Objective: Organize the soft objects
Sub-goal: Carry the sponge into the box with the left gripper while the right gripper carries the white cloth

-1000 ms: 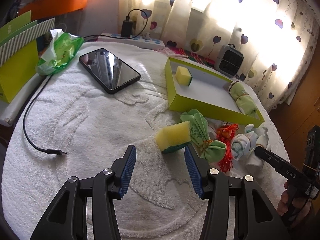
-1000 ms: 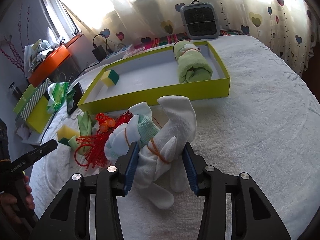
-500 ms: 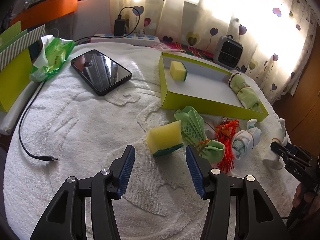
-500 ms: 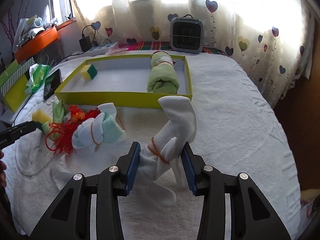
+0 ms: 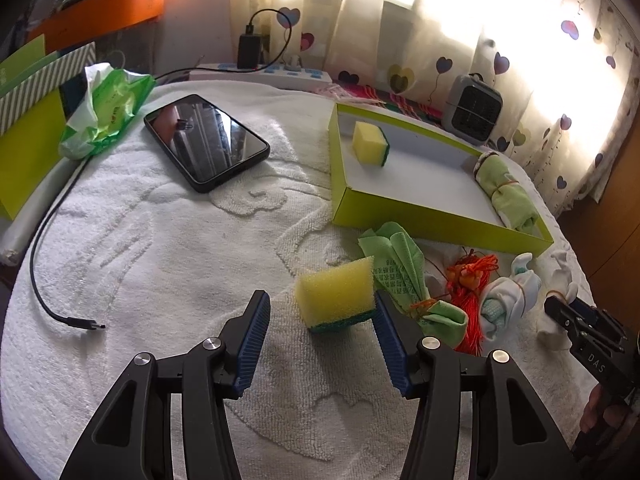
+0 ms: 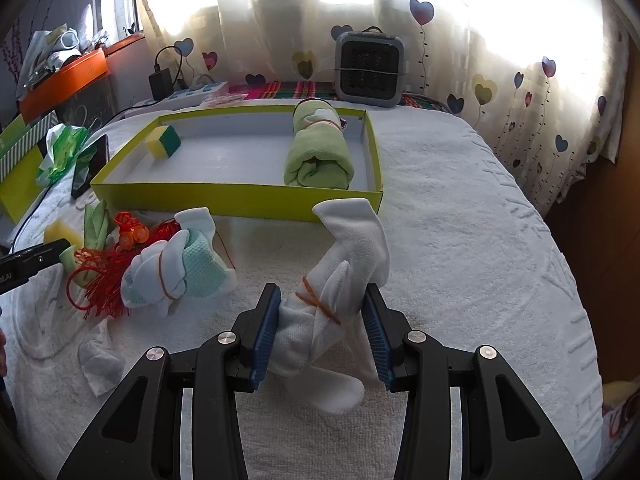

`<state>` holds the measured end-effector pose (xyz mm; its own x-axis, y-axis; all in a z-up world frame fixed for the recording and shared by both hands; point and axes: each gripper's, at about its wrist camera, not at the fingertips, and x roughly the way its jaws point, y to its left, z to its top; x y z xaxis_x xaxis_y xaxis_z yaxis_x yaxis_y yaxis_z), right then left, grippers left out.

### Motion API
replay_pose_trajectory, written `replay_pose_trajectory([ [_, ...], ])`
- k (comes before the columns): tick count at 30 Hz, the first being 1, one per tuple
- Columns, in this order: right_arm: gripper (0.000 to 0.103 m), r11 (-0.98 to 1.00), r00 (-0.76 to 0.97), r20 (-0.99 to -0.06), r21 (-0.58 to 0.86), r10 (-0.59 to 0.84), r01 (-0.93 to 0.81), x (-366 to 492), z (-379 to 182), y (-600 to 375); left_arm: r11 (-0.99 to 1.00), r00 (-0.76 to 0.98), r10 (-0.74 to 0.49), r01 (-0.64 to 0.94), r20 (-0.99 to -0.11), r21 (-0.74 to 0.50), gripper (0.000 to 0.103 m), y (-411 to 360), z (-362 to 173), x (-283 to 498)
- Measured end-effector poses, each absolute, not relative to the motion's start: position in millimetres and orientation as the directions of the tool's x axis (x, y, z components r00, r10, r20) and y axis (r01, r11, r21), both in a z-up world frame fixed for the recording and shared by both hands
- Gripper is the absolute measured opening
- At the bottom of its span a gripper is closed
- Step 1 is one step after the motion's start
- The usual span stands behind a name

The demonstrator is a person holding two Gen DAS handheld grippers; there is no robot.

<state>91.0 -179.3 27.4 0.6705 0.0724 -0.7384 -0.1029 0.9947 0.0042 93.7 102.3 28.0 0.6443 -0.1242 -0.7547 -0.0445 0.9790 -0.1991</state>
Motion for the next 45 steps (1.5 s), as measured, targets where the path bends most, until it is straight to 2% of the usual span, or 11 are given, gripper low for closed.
replay_pose_trajectory([
  [9,0.045,0.995,0.67,-0.736,0.066,0.101,-0.078,89.3,25.0,-186.5,0.979,0.645,-0.135,-0.031,-0.752,-0.203,0.037,100.4,26.3,94.7],
  [15,0.048,0.993,0.666,-0.737,0.102,0.116,-0.059,88.0,23.1,-191.3,0.981,0.652,-0.132,-0.021,-0.746,-0.192,0.032,97.0,26.2,93.6],
  [22,0.048,0.991,0.67,-0.731,0.122,0.132,-0.061,85.6,22.7,-193.2,0.981,0.654,-0.134,-0.022,-0.745,-0.195,0.032,96.4,26.4,94.3],
  [34,0.04,0.985,0.674,-0.72,0.149,0.167,-0.085,83.3,24.6,-193.9,0.981,0.665,-0.134,-0.017,-0.734,-0.195,0.032,96.7,31.9,91.5],
  [45,0.039,0.981,0.691,-0.697,0.16,0.19,-0.108,81.6,36.4,-192.9,0.981,0.688,-0.148,0.009,-0.711,-0.196,0.032,100.8,50.8,88.7],
])
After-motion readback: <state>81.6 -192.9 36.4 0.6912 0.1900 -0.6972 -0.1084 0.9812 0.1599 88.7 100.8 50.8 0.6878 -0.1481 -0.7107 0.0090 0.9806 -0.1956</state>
